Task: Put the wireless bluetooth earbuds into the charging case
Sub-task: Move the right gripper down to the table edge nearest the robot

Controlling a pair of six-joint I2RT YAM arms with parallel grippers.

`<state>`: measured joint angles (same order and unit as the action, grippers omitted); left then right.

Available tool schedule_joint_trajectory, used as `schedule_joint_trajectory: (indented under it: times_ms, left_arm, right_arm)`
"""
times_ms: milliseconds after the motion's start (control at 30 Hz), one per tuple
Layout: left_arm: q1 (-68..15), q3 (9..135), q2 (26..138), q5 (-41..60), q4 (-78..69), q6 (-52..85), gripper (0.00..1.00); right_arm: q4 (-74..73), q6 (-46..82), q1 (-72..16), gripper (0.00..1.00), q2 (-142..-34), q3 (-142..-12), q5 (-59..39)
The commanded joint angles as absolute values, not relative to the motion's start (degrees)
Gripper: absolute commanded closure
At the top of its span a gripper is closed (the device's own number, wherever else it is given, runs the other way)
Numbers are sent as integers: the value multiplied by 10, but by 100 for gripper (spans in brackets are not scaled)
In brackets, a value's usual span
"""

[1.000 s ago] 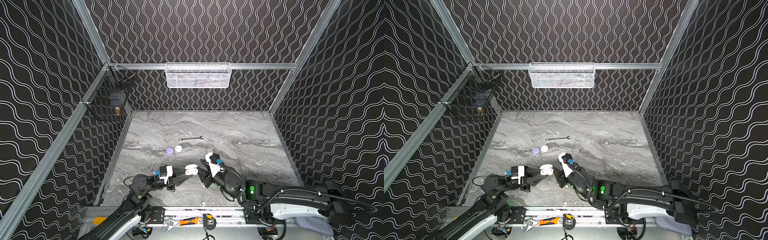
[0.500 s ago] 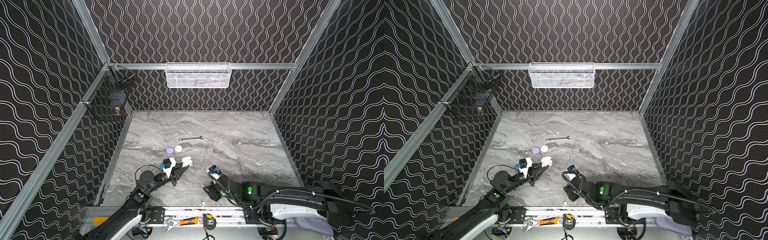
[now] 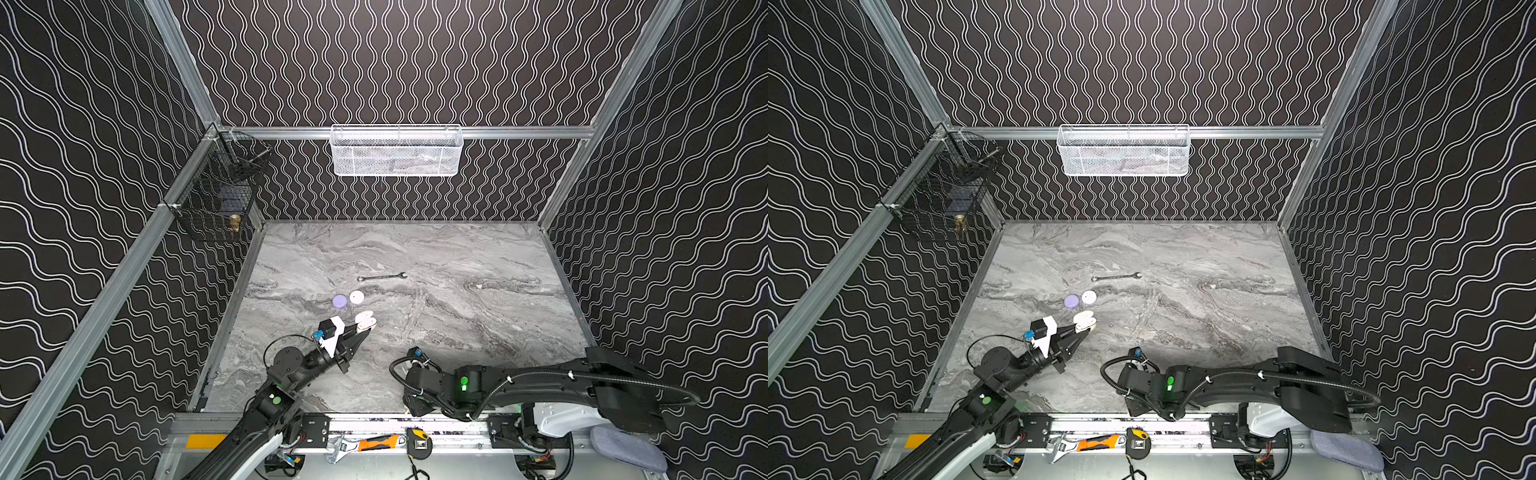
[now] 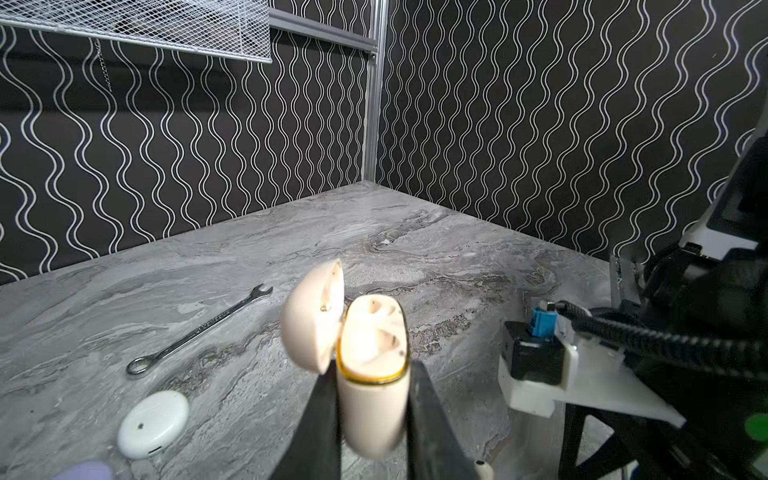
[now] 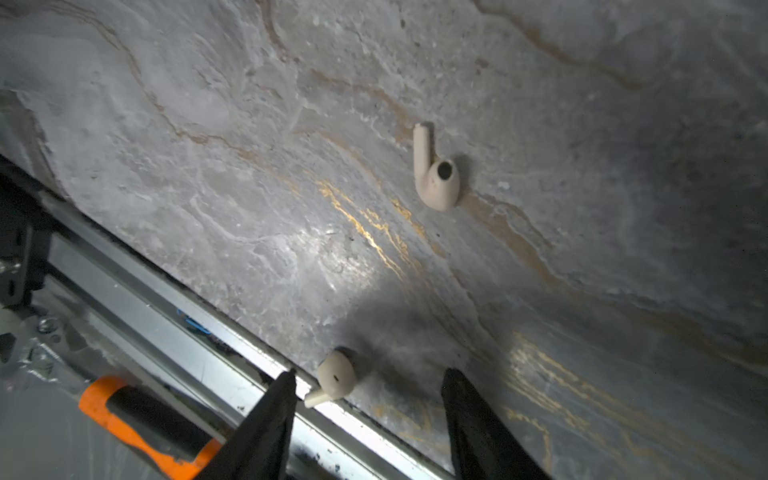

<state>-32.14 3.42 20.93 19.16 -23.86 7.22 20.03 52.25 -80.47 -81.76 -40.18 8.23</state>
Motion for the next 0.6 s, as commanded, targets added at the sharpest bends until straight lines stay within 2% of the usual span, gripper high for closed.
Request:
schedule_joint_trajectory:
  times_ms: [0, 233, 567]
  left_arm:
    - [-321, 43, 214, 188, -234, 71, 100]
    - [-320, 40, 232, 205, -263, 89, 100]
    - [-320, 49, 163, 201, -201, 94, 100]
  right_arm:
    - [241, 564, -816, 36, -845, -432, 93]
    - [344, 608, -845, 36, -925, -509, 122]
    - [449, 665, -878, 38, -970, -545, 149]
